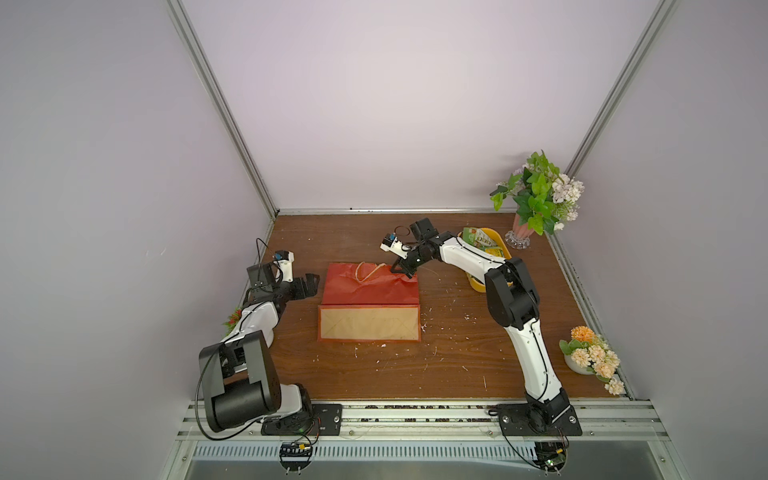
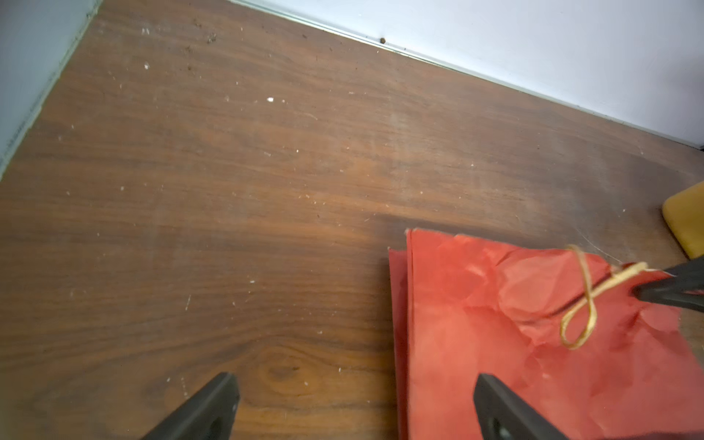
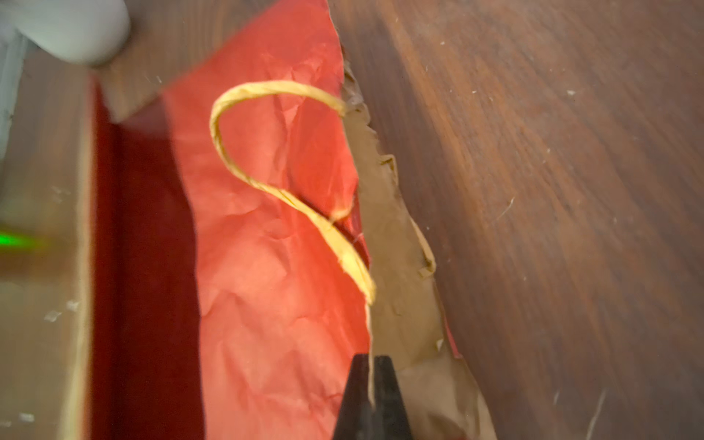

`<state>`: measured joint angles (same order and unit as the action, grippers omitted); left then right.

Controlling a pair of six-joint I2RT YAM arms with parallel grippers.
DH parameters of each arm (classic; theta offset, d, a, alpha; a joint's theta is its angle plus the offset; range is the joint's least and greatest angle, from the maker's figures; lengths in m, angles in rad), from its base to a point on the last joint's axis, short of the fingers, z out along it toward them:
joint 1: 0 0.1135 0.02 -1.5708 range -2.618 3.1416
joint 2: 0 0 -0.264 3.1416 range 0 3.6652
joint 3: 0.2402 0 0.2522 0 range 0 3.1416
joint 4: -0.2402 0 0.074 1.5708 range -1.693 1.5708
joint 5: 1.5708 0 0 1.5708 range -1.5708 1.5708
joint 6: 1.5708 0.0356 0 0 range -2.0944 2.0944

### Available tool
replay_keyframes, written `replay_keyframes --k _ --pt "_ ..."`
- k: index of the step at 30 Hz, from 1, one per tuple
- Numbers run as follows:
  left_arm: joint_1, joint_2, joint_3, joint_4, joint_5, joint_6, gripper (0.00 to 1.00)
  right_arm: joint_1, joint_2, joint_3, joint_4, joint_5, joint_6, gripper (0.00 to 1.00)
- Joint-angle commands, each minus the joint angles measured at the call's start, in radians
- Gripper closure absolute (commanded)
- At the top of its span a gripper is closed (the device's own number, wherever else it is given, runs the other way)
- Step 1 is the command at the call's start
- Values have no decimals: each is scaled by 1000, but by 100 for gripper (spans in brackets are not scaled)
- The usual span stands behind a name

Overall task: Place the condiment packets inside the bag
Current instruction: Pick up the paper bag from the center of the board.

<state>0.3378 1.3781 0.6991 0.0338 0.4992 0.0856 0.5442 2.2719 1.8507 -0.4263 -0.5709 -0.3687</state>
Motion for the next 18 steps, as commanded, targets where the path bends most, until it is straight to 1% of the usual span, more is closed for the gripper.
replay_keyframes --k 1,3,5,9,13,18 --pt "-35 -34 59 -86 -21 53 0 -13 -181 -93 167 -46 83 100" --pt "-45 -47 90 -122 -4 61 0 -16 -264 -175 244 -39 133 100" --pt "-49 -67 126 -162 35 72 0 -17 -333 -236 305 -9 180 100" --pt "-54 -116 197 -210 79 68 0 -18 -443 -299 343 80 269 100" --pt "-64 -155 263 -262 123 56 0 -12 -557 -353 335 227 349 100" --pt "-73 -184 321 -297 187 15 0 48 -714 -422 322 474 368 100"
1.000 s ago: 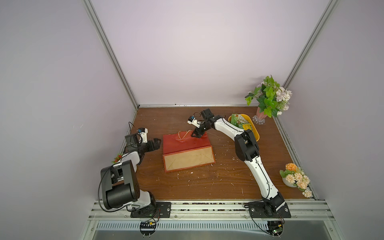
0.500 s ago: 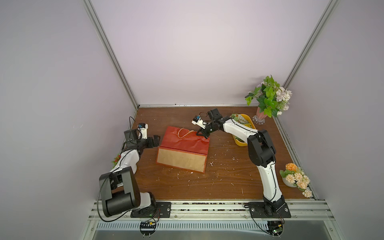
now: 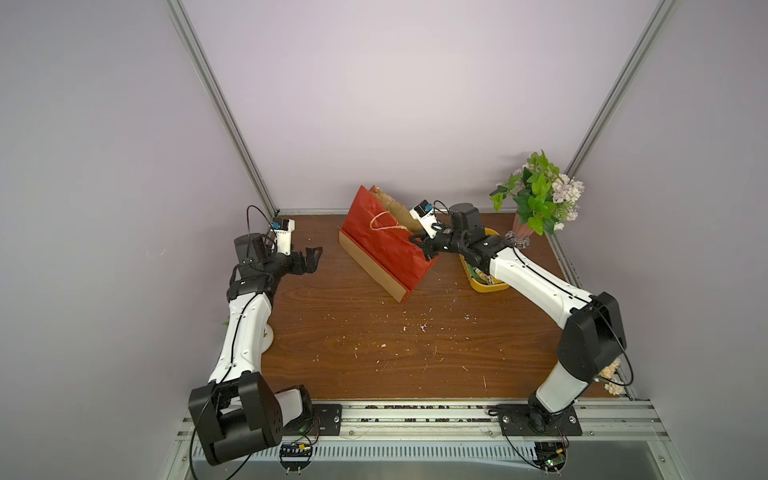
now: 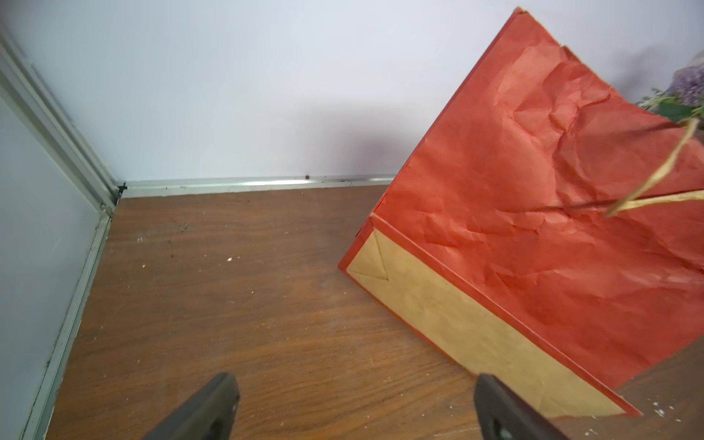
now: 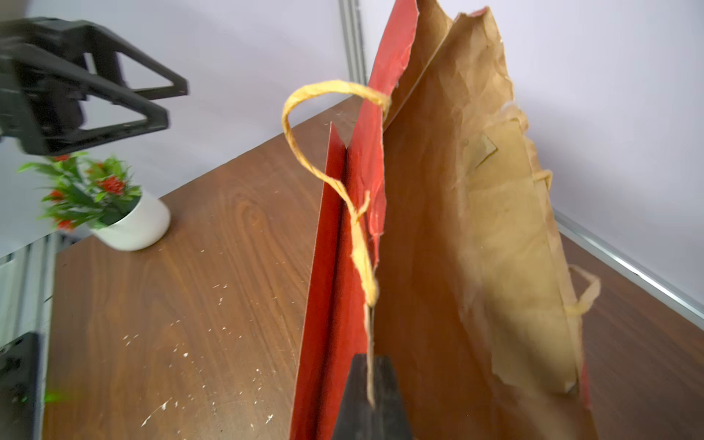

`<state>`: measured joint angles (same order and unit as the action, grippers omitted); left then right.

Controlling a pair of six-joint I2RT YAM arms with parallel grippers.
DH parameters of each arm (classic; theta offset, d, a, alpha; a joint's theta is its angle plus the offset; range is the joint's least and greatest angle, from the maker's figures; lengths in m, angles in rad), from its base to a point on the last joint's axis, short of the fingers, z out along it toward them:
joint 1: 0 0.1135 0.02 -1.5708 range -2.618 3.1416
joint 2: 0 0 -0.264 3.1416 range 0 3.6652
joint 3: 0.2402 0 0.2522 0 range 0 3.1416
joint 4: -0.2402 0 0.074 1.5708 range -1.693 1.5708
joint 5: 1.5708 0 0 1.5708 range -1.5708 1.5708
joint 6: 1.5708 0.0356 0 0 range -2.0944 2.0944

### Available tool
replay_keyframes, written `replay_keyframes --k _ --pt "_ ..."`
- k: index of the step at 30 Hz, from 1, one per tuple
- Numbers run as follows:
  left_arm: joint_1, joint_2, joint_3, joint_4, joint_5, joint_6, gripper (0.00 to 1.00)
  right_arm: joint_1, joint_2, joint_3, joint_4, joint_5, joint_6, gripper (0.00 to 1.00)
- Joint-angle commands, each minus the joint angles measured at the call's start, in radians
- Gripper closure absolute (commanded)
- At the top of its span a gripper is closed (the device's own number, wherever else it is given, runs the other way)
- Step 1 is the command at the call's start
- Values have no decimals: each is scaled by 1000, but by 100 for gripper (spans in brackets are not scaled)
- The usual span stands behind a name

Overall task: Place the condiment packets inside the bag
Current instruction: Pick up the paper bag from the center of the board.

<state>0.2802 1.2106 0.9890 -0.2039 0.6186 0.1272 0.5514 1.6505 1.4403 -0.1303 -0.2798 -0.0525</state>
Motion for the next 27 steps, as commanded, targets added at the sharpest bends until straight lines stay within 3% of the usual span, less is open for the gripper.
replay_keyframes --k 1,6,9,15,18,20,27 --pt "-22 -20 37 -57 76 -41 0 65 -117 -21 23 236 54 100" --pt "-115 -15 89 -63 24 -87 0 173 -212 -128 74 566 170 100" --pt "-192 9 136 -93 -21 -91 0 264 -239 -216 146 692 206 100" --pt "-324 63 251 -148 -79 -126 0 392 -218 -358 314 807 351 100" --pt "-460 102 316 -186 -273 -115 0 443 -207 -423 409 904 437 100" --pt "-526 128 352 -200 -340 -122 0 478 -208 -475 507 963 474 100" --pt "-619 211 513 -262 -424 -230 0 550 -177 -497 627 1038 521 100"
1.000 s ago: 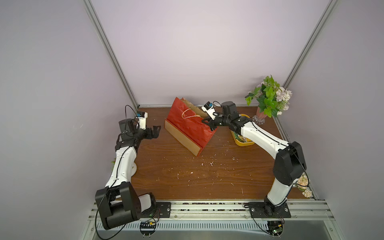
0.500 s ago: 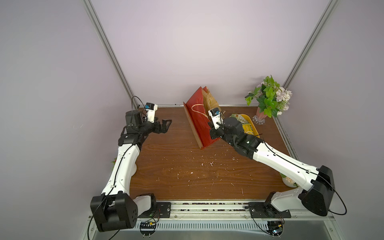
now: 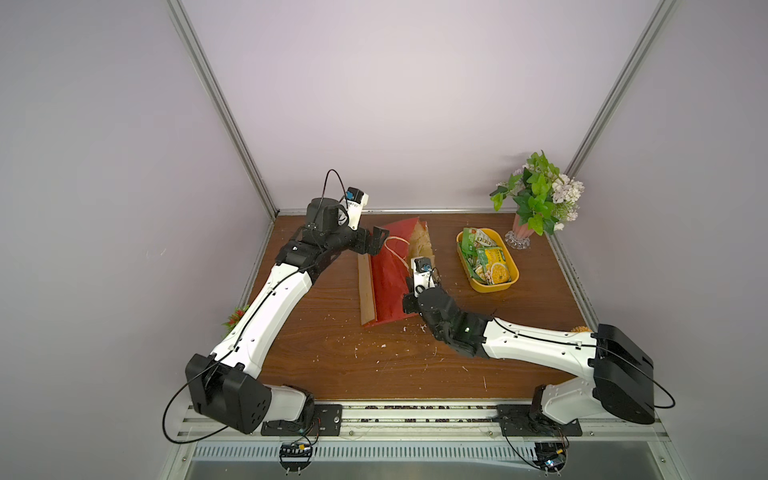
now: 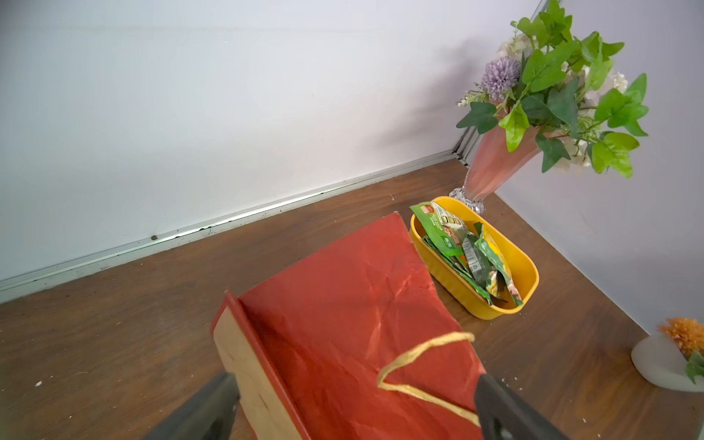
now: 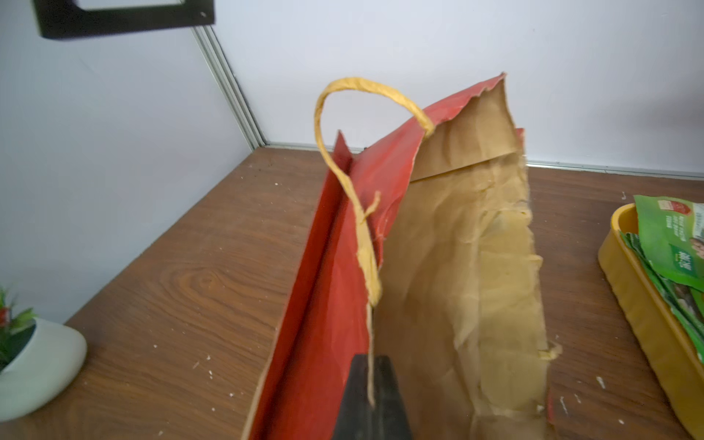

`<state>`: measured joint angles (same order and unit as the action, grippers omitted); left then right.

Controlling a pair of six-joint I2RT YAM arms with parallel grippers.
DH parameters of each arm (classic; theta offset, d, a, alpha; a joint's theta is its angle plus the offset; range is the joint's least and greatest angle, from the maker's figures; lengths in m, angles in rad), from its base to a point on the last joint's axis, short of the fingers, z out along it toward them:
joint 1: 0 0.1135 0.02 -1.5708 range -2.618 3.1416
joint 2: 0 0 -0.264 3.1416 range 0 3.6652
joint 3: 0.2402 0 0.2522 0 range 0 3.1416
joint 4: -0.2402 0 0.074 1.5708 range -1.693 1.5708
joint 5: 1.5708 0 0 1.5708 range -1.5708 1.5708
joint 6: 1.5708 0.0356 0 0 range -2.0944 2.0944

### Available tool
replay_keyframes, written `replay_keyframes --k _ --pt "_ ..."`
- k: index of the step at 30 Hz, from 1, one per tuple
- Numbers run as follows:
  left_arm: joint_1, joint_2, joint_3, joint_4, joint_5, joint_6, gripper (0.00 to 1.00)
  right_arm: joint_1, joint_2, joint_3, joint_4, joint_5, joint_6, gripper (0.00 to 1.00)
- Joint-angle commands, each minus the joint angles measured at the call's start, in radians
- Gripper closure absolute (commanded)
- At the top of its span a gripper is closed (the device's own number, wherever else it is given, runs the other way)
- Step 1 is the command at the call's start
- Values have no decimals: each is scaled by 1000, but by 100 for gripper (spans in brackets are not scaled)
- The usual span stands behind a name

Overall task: Place the condiment packets inside the bag
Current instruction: Pick up the paper bag from the center of the board.

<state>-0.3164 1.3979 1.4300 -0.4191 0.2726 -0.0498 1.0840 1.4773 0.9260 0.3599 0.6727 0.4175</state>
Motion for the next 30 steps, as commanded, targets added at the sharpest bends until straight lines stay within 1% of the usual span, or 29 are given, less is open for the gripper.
replay_keyframes --k 1,4,6,8,10,12,17,20,26,30 --pt "-45 36 98 -60 -107 -54 0 24 -1 20 144 87 57 100" --pt "-164 90 177 -114 -273 -14 0 39 8 33 163 83 71 100" --pt "-230 121 224 -140 -350 7 0 50 18 47 181 84 63 100" --pt "-274 144 261 -154 -417 21 0 60 29 65 185 86 56 100" --pt "-287 160 294 -169 -446 21 0 67 35 70 199 91 52 100" --pt "-286 163 306 -177 -447 22 0 70 38 71 214 89 49 100" --pt "-288 170 295 -195 -452 12 1 80 45 76 241 105 30 100" --pt "-289 179 277 -202 -492 13 3 88 42 75 257 114 20 100" --pt "-288 202 255 -210 -538 32 14 107 46 89 272 142 -16 100" --pt "-288 206 256 -219 -536 39 17 111 50 89 275 142 -20 100"
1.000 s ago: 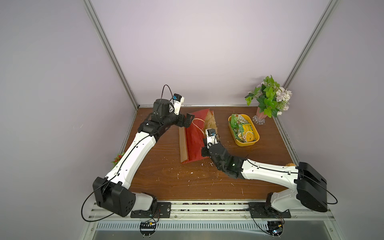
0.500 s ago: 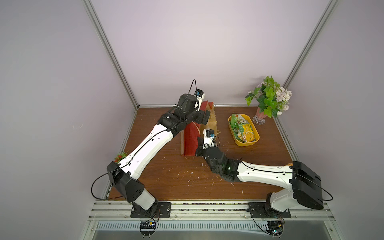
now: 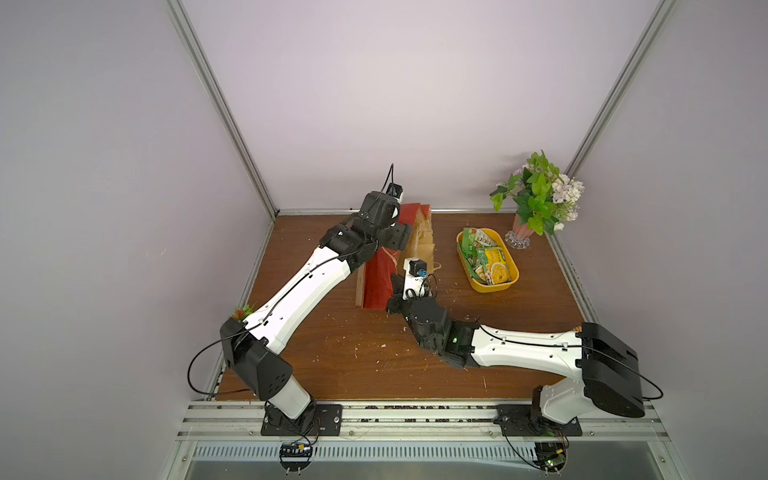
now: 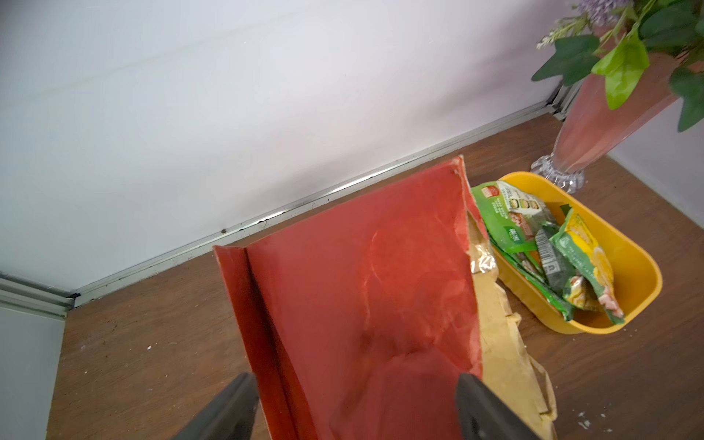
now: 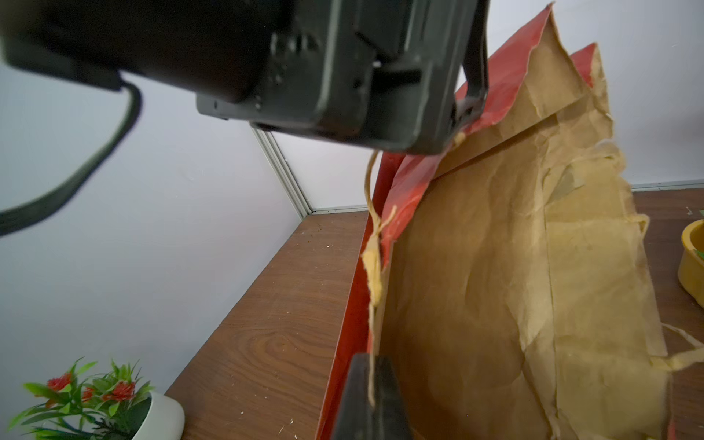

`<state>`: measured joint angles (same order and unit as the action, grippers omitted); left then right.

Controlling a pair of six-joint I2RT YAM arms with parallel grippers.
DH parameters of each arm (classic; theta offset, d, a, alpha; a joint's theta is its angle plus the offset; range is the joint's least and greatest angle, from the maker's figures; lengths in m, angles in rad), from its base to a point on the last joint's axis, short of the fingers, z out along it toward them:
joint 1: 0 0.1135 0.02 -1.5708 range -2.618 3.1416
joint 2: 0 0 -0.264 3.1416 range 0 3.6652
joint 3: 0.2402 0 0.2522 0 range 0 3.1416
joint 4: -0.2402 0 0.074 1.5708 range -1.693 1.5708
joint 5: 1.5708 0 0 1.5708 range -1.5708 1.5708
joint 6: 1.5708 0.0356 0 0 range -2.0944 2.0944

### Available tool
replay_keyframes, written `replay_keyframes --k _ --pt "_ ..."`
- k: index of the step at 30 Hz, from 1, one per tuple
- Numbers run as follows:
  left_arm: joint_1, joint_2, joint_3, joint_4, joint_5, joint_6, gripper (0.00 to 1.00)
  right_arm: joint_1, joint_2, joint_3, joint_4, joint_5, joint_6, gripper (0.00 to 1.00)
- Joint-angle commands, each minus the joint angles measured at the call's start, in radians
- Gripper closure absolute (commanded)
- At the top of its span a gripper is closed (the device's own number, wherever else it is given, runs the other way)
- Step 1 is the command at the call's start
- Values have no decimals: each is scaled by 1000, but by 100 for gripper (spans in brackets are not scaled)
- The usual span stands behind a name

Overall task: Place the condiment packets inside the bag
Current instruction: Pick up the paper bag from the center of the board.

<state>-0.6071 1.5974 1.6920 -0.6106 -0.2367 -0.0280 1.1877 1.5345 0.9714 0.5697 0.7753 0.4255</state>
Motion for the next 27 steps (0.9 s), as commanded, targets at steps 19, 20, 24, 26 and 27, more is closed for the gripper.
replay_keyframes --k 19,20,24,26,27 --pt "3 -45 1 -49 193 -1 0 13 12 64 45 15 -73 100" --pt "3 -45 -2 -49 203 3 1 12 10 65 44 16 -73 100" --pt "3 -69 -8 -45 264 9 0 12 7 57 47 20 -77 100" --pt "2 -82 -8 -44 272 14 1 12 1 50 50 20 -76 100" --pt "2 -83 -8 -45 254 14 1 13 -2 47 53 19 -76 100"
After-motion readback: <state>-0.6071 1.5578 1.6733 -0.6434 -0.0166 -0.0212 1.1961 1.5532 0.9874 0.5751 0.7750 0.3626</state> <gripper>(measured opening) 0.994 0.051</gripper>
